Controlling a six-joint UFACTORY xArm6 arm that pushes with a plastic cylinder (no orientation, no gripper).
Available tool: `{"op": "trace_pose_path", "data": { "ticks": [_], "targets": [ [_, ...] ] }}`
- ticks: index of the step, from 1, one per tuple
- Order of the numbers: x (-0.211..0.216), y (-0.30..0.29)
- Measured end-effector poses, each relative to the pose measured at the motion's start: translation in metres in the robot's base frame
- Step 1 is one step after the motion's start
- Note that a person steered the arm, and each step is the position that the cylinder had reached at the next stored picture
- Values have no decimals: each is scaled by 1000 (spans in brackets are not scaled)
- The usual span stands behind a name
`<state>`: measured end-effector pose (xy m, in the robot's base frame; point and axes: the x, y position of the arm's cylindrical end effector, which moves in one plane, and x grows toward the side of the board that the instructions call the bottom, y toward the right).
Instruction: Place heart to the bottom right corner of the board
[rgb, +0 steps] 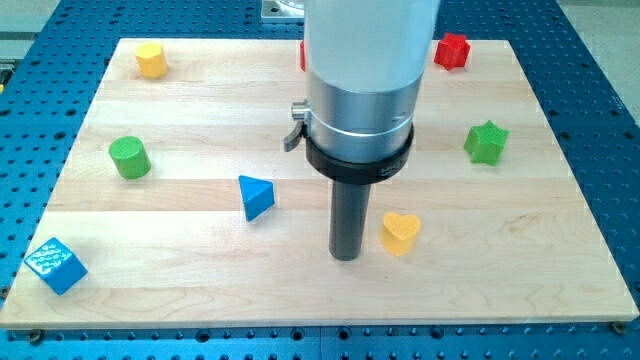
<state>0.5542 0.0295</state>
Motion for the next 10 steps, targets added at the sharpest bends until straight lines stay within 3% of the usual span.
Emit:
{"op": "trace_pose_path", "data": {
  "ticks": [2,3,5,10],
  "targets": [
    [0,2],
    [0,63],
    [-24,19],
    [-28,97]
  ]
}}
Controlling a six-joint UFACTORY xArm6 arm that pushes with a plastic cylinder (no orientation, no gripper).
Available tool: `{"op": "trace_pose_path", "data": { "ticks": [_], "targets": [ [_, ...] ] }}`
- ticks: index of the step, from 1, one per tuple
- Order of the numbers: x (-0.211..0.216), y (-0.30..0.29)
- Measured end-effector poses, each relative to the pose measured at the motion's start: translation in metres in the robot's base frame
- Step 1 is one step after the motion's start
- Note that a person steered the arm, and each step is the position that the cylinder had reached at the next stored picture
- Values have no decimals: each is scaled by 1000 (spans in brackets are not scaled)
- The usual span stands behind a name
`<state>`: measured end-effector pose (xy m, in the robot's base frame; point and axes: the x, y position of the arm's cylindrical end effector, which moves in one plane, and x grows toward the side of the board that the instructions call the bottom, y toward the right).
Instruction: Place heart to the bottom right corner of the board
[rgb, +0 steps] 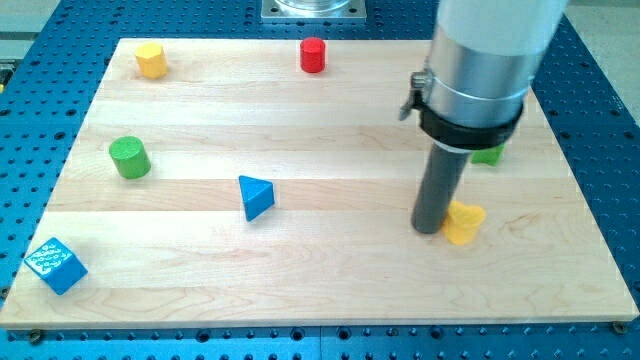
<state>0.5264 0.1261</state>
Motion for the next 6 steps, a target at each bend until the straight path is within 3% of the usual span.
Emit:
{"op": "trace_pose_path", "data": {
  "ticks": [1,2,3,5,6],
  "targets": [
    [16,31],
    [-11,14],
    [-3,30],
    [20,112],
    [-7,91]
  ]
}}
